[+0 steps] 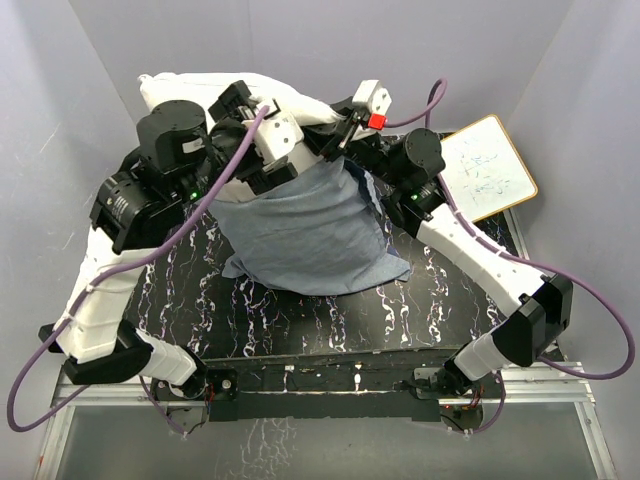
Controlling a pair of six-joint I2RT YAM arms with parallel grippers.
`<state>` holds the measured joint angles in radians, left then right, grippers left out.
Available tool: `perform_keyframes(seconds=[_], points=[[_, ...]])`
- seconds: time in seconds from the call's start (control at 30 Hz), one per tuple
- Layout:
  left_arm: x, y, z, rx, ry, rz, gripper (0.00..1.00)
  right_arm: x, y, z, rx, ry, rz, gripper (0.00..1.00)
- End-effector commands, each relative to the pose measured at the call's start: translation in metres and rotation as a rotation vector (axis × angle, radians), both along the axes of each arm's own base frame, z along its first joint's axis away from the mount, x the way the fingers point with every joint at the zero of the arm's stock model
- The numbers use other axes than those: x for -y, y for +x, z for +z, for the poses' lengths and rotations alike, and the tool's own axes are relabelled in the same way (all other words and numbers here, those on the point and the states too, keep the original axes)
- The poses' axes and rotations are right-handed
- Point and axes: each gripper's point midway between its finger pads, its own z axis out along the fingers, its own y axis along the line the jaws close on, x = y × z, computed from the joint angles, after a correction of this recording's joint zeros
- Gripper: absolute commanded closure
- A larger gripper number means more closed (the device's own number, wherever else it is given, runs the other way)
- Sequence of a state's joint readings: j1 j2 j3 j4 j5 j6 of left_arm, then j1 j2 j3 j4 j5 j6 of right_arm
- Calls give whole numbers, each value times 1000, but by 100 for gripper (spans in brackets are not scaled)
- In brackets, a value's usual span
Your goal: Remove the pillowcase from the pillow
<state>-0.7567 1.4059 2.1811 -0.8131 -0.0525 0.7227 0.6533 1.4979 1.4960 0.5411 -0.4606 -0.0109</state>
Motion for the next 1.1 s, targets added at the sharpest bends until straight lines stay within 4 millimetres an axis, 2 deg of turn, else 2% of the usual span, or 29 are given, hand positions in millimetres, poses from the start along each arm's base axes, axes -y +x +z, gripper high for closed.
perform_keyframes(seconds=[0.0,0.03,0.1,0.17,0.27,0.4,0.5,0.67,0.77,0.87,0.93,0.97,1.0,1.03,1.07], points=[[0,-8,20,62,-54,-28,3,2,-26,5,66,-55,55,92],[-5,-13,30,88,-78,-29,3,2,-29,4,73,-68,62,92],[-6,-19,36,92,-86,-50,3,3,-33,3,81,-86,66,92],[-8,-28,34,64,-78,-72,3,5,-38,3,93,-98,74,92],[-5,-27,20,31,-22,-88,3,2,-49,2,103,-132,129,92],[-13,-32,27,80,-18,-82,3,1,-64,-4,100,-186,195,92],[-14,-39,8,-5,43,-106,3,1,-73,-8,103,-222,228,92],[-9,-48,-59,-255,191,-145,3,-12,-96,-14,115,-281,297,92],[-8,-51,-70,-286,200,-152,3,-21,-108,-24,102,-339,340,92],[-10,-47,-72,-257,215,-145,4,-22,-111,-30,99,-360,340,92],[-10,-48,-79,-262,246,-158,15,-22,-109,-32,94,-363,324,92],[-10,-50,-86,-278,269,-174,29,-22,-107,-32,89,-359,313,92],[-9,-50,-92,-300,286,-182,57,-20,-105,-29,80,-343,292,92],[-8,-50,-97,-323,287,-175,82,-19,-102,-27,66,-324,273,92],[-7,-48,-98,-340,270,-159,96,-17,-97,-25,36,-302,242,92]])
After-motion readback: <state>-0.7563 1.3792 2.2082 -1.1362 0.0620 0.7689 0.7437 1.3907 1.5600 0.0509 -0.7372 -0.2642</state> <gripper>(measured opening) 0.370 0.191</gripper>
